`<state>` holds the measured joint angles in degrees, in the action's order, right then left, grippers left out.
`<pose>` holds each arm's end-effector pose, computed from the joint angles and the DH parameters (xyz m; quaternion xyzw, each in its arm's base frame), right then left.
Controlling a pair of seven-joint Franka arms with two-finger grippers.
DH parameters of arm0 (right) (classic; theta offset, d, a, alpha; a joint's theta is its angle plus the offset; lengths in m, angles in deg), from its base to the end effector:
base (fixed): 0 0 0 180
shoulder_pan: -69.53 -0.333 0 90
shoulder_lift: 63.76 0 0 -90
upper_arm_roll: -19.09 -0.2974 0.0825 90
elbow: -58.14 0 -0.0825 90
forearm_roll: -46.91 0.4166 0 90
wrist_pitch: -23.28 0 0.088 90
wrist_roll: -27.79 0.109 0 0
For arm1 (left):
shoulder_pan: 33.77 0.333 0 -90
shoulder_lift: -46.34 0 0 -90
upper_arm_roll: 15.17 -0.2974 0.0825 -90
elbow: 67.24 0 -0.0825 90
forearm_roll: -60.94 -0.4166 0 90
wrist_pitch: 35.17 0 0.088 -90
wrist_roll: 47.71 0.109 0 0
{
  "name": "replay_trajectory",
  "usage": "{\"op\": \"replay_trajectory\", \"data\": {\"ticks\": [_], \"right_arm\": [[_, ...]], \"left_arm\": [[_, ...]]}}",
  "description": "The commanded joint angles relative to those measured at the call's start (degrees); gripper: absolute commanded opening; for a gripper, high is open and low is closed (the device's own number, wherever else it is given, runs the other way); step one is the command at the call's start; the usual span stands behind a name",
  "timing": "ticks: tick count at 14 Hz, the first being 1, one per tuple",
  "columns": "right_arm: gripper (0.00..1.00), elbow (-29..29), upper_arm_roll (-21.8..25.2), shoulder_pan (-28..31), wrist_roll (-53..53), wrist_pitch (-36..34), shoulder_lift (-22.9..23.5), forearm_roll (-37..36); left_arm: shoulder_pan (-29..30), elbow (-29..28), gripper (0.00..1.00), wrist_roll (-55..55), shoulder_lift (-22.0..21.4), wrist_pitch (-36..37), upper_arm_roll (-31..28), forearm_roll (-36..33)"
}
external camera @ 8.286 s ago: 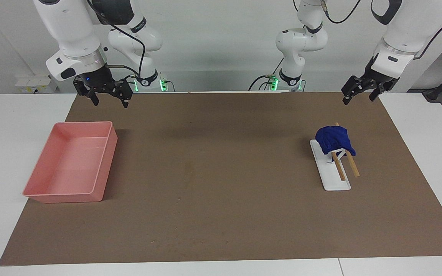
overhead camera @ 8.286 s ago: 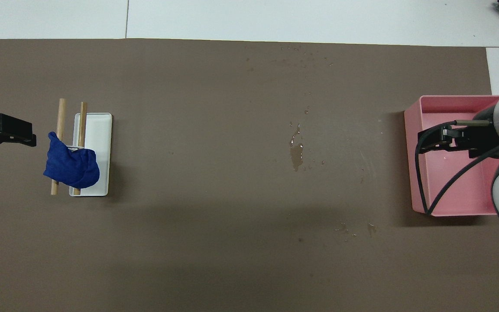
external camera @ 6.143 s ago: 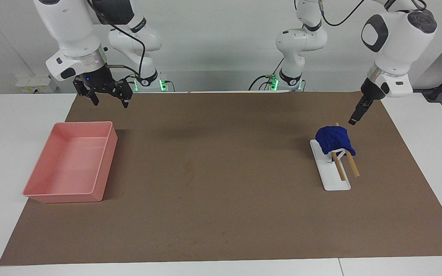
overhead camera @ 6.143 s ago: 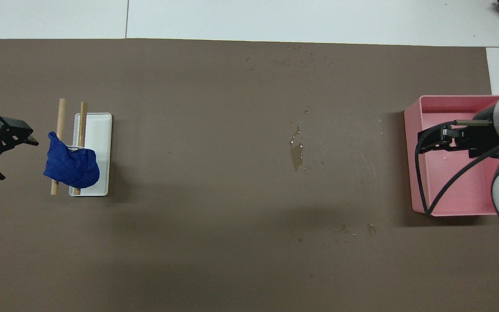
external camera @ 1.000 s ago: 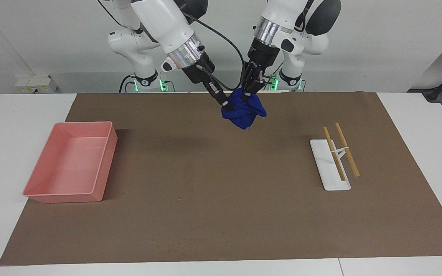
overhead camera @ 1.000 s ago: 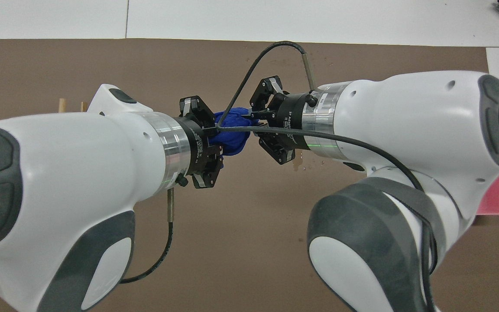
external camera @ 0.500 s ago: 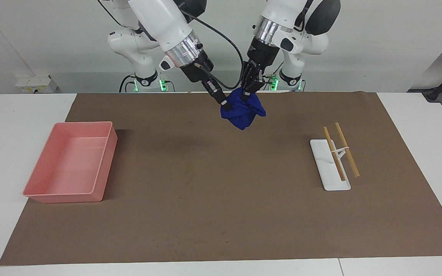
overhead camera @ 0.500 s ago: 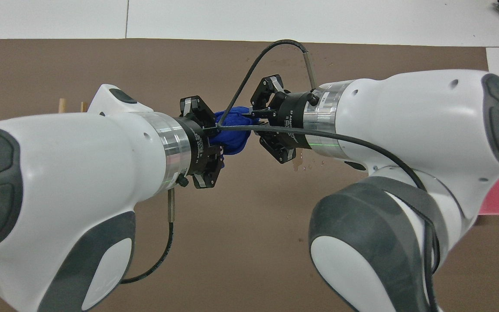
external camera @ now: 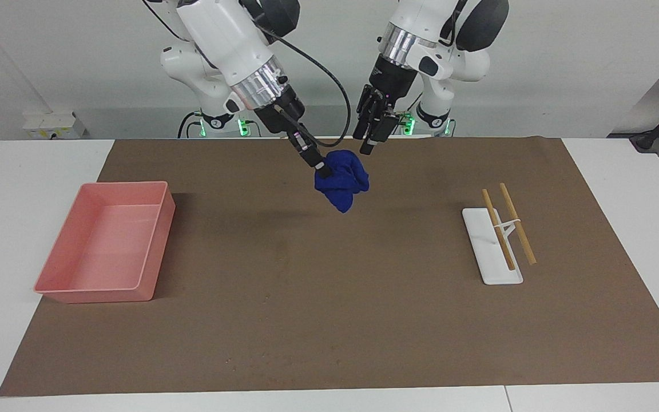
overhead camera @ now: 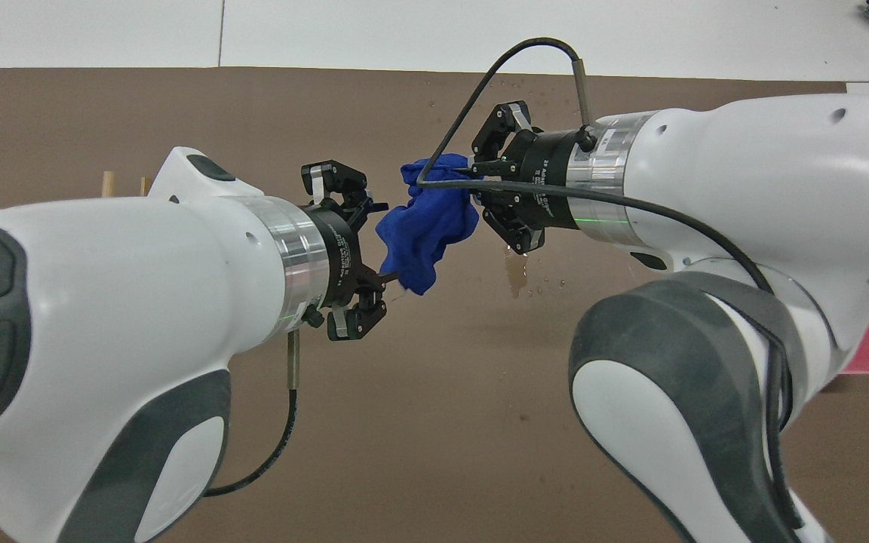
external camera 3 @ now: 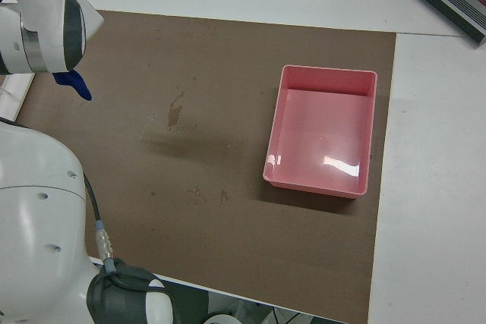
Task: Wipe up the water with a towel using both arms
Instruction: 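Pull the towel away with the right gripper while the left gripper retracts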
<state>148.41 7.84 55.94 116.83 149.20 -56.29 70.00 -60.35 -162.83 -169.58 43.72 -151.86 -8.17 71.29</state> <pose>0.6081 0.2889 0.5931 -0.7612 0.5696 0.0354 0.3081 0.5047 -0.3494 0.6309 0.6839 0.6952 -0.0390 0.2179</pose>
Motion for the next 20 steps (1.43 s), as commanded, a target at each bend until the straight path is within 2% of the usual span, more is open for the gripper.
{"op": "replay_trajectory", "data": {"ticks": [1,2,5,9,12,14,17,20], "right_arm": [[0.00,-1.3,-0.4,1.5,-2.4,2.9,3.2,-1.1],[0.00,-1.9,-0.3,1.5,-4.0,3.4,5.9,-1.5],[0.00,-8.6,-0.3,3.0,-8.1,7.9,14.9,-3.6],[0.00,-9.8,-0.2,6.9,-18.9,14.4,21.7,-6.8],[0.00,-9.6,-0.2,10.8,-26.6,16.2,23.3,-6.8],[0.00,-6.7,-0.2,12.0,-31.8,17.5,23.3,-6.4],[0.00,-1.3,-0.2,12.1,-32.3,19.7,22.9,-6.4],[0.00,2.2,-0.2,12.0,-32.3,20.4,22.8,-6.4]], "left_arm": [[3.8,-1.4,1.00,6.9,-2.0,4.4,-0.4,0.1],[5.8,-1.5,1.00,10.5,-2.2,6.0,-0.4,0.1],[13.8,-3.2,1.00,25.1,-3.4,11.6,-0.4,0.1],[23.8,-6.4,1.00,43.9,-5.4,14.7,-0.4,0.1],[30.1,-10.6,1.00,63.0,-7.7,14.7,-0.4,0.1],[33.0,-11.5,1.00,76.1,-8.3,14.7,-0.5,0.1],[35.5,-10.6,1.00,86.9,-7.8,14.2,-0.5,-2.1],[34.9,-6.3,1.00,88.7,-4.1,15.6,-0.4,-6.2]]}}
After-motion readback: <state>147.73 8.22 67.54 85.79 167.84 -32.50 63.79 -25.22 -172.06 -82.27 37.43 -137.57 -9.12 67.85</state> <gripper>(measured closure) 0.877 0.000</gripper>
